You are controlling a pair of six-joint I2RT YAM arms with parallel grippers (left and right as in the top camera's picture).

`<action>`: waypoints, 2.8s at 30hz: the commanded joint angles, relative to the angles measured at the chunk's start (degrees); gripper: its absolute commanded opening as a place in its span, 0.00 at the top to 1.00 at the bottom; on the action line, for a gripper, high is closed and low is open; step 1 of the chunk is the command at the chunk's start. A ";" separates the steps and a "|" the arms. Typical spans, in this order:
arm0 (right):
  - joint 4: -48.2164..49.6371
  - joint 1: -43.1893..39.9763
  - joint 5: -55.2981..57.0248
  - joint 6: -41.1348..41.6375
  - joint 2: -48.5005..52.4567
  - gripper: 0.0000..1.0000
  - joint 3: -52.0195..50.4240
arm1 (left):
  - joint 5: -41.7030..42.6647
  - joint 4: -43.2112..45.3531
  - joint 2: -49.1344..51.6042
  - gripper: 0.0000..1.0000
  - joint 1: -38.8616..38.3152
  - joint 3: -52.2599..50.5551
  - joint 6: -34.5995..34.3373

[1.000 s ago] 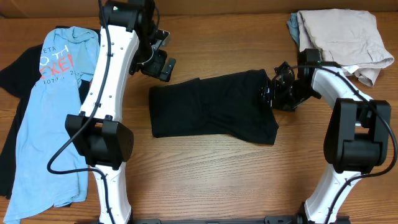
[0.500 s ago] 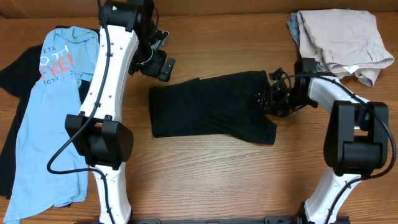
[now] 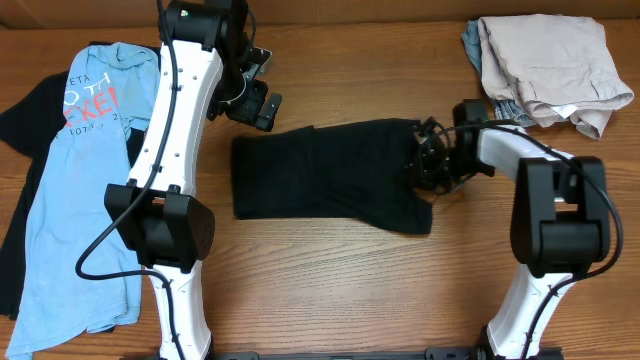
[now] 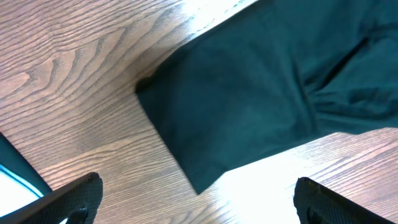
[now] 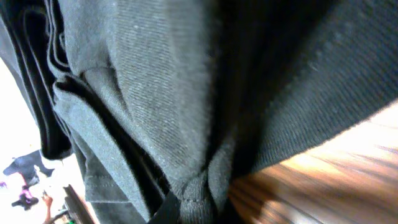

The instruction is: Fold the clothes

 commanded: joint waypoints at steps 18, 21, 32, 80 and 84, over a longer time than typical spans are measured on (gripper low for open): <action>-26.21 -15.21 8.02 -9.01 -10.45 0.96 16.37 | -2.51 0.70 -0.57 0.00 3.72 1.18 -0.35; -26.80 -10.91 8.63 -6.27 -12.76 0.96 18.40 | -2.49 0.76 -0.57 0.00 4.57 1.18 -0.35; -17.84 15.34 21.27 13.35 -13.62 0.96 21.57 | -2.47 2.12 -0.57 0.00 5.25 1.18 -0.33; -0.55 22.18 20.87 34.75 -11.41 0.46 8.52 | -1.86 5.29 -0.55 0.00 5.25 1.16 -0.33; 2.84 22.99 20.90 34.95 -10.91 0.46 7.13 | -1.86 5.29 -0.55 0.00 5.25 1.16 -0.33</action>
